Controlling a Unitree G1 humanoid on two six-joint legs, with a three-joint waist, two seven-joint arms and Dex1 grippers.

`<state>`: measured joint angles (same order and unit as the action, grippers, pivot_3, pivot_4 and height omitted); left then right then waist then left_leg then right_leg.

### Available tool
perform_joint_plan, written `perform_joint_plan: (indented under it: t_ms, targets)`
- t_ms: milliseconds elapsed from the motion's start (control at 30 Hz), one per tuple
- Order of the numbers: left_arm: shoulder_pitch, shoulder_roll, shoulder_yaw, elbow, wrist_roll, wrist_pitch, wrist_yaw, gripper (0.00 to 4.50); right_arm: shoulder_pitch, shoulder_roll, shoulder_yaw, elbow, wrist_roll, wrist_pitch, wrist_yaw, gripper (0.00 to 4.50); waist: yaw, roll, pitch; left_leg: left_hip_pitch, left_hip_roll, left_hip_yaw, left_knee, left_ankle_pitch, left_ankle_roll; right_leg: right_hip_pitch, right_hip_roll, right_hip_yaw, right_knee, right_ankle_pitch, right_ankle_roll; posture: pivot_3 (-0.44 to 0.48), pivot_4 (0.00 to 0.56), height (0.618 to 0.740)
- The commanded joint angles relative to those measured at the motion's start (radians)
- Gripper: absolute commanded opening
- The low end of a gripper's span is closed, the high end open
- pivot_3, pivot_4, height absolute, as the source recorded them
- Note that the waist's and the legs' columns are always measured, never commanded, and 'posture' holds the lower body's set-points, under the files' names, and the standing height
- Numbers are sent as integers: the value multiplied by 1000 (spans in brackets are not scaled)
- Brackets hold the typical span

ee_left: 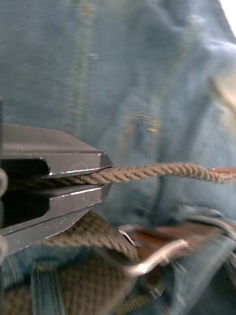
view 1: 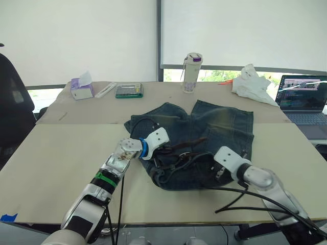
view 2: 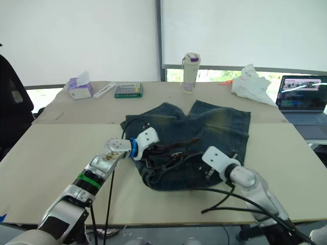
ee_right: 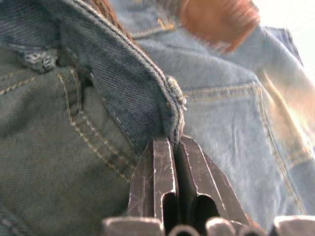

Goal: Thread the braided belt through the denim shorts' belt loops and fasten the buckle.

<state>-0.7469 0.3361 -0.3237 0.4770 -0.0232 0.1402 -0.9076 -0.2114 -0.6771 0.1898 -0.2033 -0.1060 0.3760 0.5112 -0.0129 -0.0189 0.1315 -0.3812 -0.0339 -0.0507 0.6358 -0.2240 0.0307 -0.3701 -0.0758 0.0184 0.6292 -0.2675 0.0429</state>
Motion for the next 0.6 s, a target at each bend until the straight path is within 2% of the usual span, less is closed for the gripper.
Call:
perform_joint_plan:
  t_ms: [33, 100, 200, 300, 367, 467, 533, 600]
  targets:
    - [-88, 21, 73, 19, -5, -79, 22, 0, -137, 74, 38, 166, -44, -105, -22, 15, -1, -2, 1, 2, 0, 0, 0, 0, 0, 0, 0, 0, 1, 0, -1, 0, 150, 740]
    - [-56, 31, 73, -37, -48, -55, -52, 0, -127, 76, 15, 154, -20, -104, 8, 15, 1, -1, 1, -2, 0, -1, -1, 3, -5, -3, 0, -1, 1, 1, -2, 0, 150, 740]
    - [9, 63, 64, -137, -77, -28, -133, 0, -9, 39, -59, 19, 61, -53, 85, 15, 8, 3, -2, -2, -1, -1, -4, 3, -5, -2, -2, 0, 0, 1, -2, 0, 150, 740]
    - [57, 75, 64, -194, -63, -41, -123, 0, 186, -8, -166, -183, 148, 35, 140, 1042, 19, 5, -3, -4, -1, -1, -4, 2, -4, -1, -2, 1, 0, 1, -2, 0, 150, 740]
    - [96, 79, 56, -237, -46, -99, -120, 0, 304, 18, -264, -351, 249, 147, 134, 1794, 23, 5, -3, -5, -1, -1, -3, 2, -3, -1, -2, 0, -1, 1, -2, 0, 150, 740]
    - [152, 88, 41, -239, -13, -254, -114, 0, 367, 96, -343, -522, 373, 288, 82, 2747, 20, 5, -3, -6, 0, -2, -2, 2, -3, -2, -3, 3, -4, 1, -2, 0, 150, 740]
    - [176, 83, 54, -216, -15, -334, -102, 0, 353, 124, -320, -566, 360, 338, 31, 2747, 14, 6, -3, -2, 2, -1, -3, 2, -3, -1, -2, 9, -3, 2, -3, 0, 150, 740]
    - [189, 85, 61, -195, -19, -401, -106, 0, 320, 103, -247, -574, 271, 340, -19, 2747, 9, 7, -3, 0, 3, 0, -3, 2, -3, 0, -2, 10, -3, 2, -3, 0, 150, 740]
